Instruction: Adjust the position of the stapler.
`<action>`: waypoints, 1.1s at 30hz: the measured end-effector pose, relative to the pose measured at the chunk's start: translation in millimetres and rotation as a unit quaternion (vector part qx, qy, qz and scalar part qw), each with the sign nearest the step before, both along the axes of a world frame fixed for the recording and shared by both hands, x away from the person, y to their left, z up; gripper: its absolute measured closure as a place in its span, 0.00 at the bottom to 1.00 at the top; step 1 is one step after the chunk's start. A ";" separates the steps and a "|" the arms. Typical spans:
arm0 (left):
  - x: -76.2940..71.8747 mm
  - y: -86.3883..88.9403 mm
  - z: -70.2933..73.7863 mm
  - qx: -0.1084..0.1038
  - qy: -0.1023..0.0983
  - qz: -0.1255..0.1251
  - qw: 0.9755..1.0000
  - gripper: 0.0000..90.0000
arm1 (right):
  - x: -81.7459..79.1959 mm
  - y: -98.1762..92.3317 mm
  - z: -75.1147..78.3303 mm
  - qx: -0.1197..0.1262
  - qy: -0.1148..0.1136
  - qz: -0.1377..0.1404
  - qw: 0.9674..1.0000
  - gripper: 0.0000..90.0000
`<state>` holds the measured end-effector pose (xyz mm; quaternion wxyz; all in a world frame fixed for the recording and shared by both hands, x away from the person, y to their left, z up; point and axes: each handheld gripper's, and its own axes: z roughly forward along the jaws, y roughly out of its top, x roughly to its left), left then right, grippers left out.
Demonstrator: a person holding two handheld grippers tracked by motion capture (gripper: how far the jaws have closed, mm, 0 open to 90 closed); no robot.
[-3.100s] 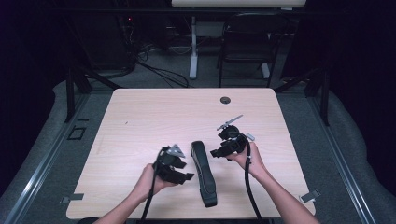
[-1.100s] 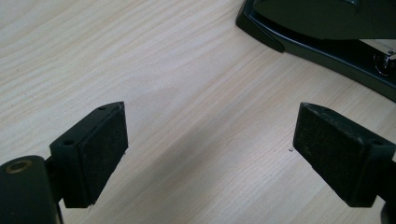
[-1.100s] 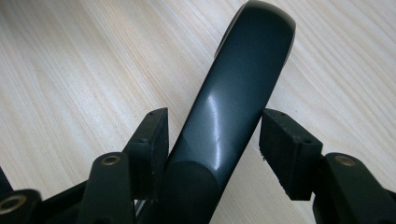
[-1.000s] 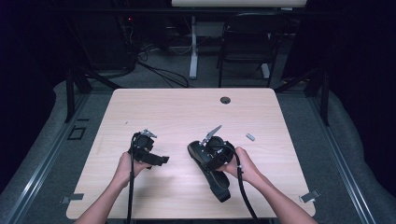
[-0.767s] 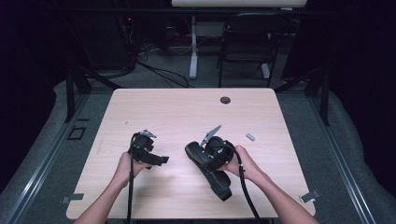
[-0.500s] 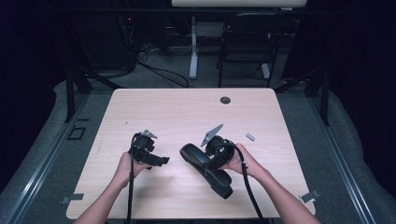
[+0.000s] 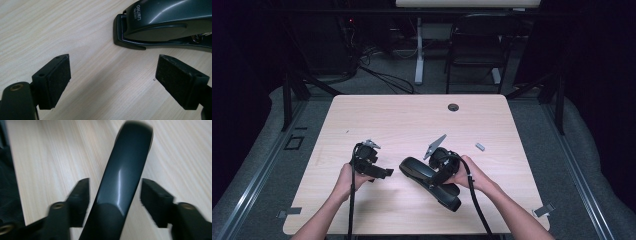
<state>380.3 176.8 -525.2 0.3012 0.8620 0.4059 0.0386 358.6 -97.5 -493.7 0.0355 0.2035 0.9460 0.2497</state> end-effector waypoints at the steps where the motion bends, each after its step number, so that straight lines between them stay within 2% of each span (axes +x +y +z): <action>1: -0.5 0.5 0.1 0.000 0.000 0.001 1.000 0.15 | -4.3 0.8 -0.7 -0.006 -0.003 -0.007 1.000 0.39; 4: -0.7 2.3 0.8 0.000 -0.001 0.001 1.000 0.15 | -17.8 -2.5 2.9 -0.021 -0.016 -0.027 0.999 0.45; 6: -0.7 2.5 1.1 0.000 0.000 0.001 1.000 0.15 | -21.3 -6.1 5.8 -0.023 -0.021 -0.041 0.999 0.50; 10: -1.3 0.3 1.5 0.000 -0.001 0.000 1.000 0.14 | -19.0 -6.0 2.3 -0.040 -0.013 -0.054 0.998 0.51; 12: -1.3 0.3 1.2 0.000 0.000 0.000 1.000 0.14 | -19.5 -3.2 0.1 -0.042 -0.015 -0.051 0.998 0.56; 14: -0.4 1.5 0.7 0.000 0.002 0.000 1.000 0.14 | -21.4 1.2 -1.9 -0.053 -0.029 -0.047 0.997 0.57; 16: 0.2 2.0 0.1 0.000 0.004 0.000 1.000 0.14 | -24.4 4.1 -2.2 -0.057 -0.052 -0.044 0.996 0.58; 18: 0.3 1.2 0.0 0.001 0.002 0.002 1.000 0.14 | -25.9 4.1 -3.2 -0.053 -0.076 -0.038 0.995 0.60; 21: 0.0 -0.4 0.8 0.004 0.002 -0.004 1.000 0.15 | -21.7 3.3 -4.5 -0.040 -0.084 -0.009 0.996 0.61; 24: -0.3 -0.4 0.9 0.001 0.000 -0.004 1.000 0.15 | -13.3 2.5 -5.0 -0.031 -0.092 0.042 0.994 0.64; 26: -0.2 0.5 0.8 -0.004 0.000 -0.003 1.000 0.15 | -7.2 1.7 -4.7 -0.030 -0.096 0.084 0.991 0.64; 29: -0.6 1.3 0.5 -0.012 0.004 -0.006 1.000 0.15 | 0.2 -1.7 -5.9 -0.016 -0.084 0.097 0.992 0.64; 31: -0.6 2.1 0.6 -0.020 0.004 -0.015 1.000 0.15 | 0.8 -2.6 -5.3 -0.024 -0.081 0.090 0.992 0.58; 32: -1.2 1.9 0.7 -0.031 0.005 -0.021 0.999 0.14 | -0.1 -2.8 -4.2 -0.041 -0.086 0.083 0.992 0.54; 33: -1.7 1.7 1.2 -0.043 0.006 -0.031 0.999 0.14 | -1.8 -3.8 -3.3 -0.044 -0.089 0.077 0.992 0.54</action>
